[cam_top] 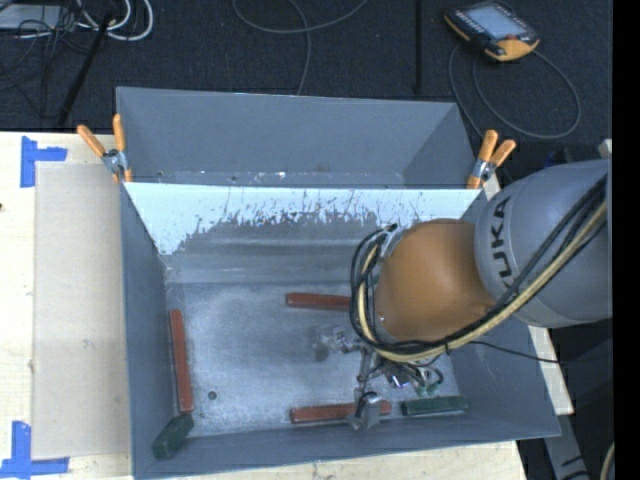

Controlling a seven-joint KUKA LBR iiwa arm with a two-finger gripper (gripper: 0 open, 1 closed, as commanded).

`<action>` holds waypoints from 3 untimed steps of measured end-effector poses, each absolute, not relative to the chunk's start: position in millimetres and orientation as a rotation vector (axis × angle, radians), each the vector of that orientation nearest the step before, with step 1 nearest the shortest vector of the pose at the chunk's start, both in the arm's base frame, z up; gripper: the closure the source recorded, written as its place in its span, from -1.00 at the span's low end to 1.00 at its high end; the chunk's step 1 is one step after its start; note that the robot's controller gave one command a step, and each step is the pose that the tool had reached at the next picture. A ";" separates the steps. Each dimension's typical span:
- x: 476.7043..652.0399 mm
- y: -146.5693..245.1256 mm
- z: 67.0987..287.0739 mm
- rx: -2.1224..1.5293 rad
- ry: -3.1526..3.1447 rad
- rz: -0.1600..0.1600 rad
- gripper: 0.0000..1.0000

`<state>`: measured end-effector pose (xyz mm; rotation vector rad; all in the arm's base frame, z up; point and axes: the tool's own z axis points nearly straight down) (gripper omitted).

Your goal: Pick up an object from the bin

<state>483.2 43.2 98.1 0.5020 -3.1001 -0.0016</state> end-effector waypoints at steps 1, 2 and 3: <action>483.4 31.4 101.0 0.541 -3.095 0.000 -1.00; 479.8 20.4 95.9 0.451 -3.107 0.000 -1.00; 478.2 34.2 71.8 0.252 -3.121 0.007 1.00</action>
Offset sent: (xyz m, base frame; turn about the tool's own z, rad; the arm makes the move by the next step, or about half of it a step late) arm -0.0081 -0.0259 -0.0070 -0.1642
